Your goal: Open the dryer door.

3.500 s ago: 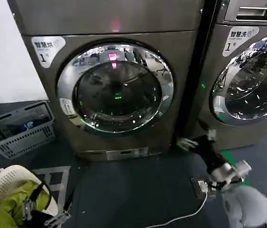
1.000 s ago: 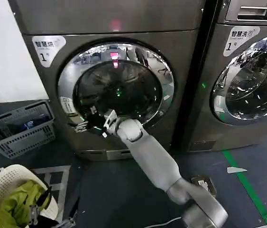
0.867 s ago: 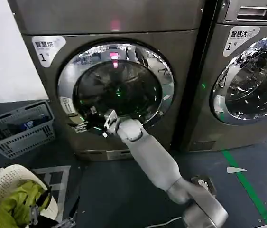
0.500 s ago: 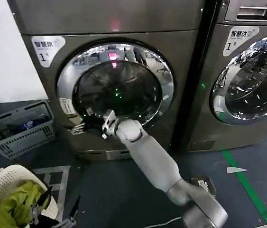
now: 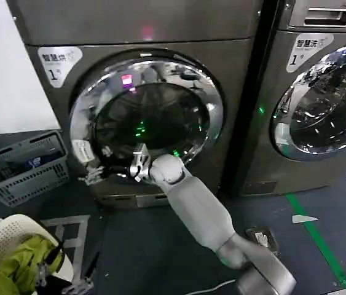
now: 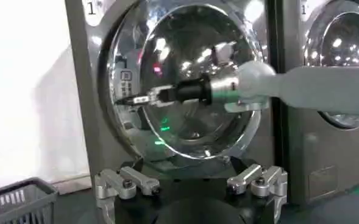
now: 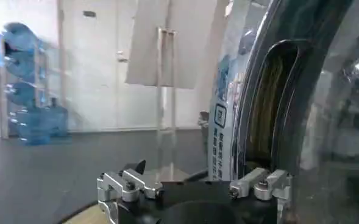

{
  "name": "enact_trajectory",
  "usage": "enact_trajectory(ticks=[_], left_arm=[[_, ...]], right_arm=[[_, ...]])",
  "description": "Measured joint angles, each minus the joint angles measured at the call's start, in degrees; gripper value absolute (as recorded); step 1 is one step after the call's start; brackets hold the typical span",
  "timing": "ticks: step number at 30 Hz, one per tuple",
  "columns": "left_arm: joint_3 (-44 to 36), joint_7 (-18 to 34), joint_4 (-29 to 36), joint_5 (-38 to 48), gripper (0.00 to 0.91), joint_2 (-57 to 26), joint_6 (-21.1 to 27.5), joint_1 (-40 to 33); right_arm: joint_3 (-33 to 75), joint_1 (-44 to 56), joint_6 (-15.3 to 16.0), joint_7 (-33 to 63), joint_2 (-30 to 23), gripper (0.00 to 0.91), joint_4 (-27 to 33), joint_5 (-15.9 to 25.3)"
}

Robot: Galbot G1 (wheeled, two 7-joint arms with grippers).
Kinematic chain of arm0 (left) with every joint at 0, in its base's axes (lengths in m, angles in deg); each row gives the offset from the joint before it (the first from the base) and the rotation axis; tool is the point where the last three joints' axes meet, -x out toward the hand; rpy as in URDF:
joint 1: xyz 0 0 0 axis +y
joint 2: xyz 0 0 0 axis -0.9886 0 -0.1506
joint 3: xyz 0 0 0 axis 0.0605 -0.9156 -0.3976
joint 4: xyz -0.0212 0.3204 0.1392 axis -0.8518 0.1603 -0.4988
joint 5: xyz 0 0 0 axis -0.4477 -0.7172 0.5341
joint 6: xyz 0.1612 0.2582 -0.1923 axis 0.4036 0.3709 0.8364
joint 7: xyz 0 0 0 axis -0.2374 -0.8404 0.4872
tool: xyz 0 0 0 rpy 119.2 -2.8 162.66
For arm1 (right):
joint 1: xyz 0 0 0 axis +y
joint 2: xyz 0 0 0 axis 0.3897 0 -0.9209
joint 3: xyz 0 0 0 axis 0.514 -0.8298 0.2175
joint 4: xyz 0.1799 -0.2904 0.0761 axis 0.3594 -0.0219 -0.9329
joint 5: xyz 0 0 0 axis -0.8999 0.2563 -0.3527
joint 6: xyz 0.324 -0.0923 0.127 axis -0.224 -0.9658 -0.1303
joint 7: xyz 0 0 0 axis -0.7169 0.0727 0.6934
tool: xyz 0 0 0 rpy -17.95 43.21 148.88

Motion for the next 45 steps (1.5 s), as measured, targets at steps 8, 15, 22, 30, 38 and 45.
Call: enact_trajectory(ticks=[8, 15, 22, 30, 38, 45], left_arm=[[3.40, -0.93, -1.60, 5.27, 0.907, -4.70, 8.14, -5.07], [6.12, -1.90, -3.41, 9.15, 0.907, -9.67, 15.37, -10.42], [8.62, -3.38, -5.30, 12.68, 0.907, -12.84, 18.27, -14.21], [11.89, -4.46, -6.49, 16.96, 0.907, -14.52, 18.70, -14.77], [13.38, -6.13, -9.86, 23.46, 0.907, -18.20, 18.74, -18.06], [12.65, -9.35, -13.99, 28.51, 0.907, -23.51, 19.05, -22.43]], right_arm=[[-0.21, 2.65, 0.41, -4.75, 3.27, 0.907, -5.68, -3.83], [0.36, 4.66, 1.67, -9.52, 8.70, 0.907, -10.94, -7.61], [0.97, 5.82, 2.14, -14.06, 11.91, 0.907, -13.67, -9.40], [2.10, 6.73, 2.12, -19.86, 13.72, 0.907, -14.74, -9.96], [2.99, 7.11, 2.21, -28.33, 16.40, 0.907, -14.69, -11.53], [4.34, 7.76, 0.60, -32.62, 19.45, 0.907, -14.56, -13.02]])
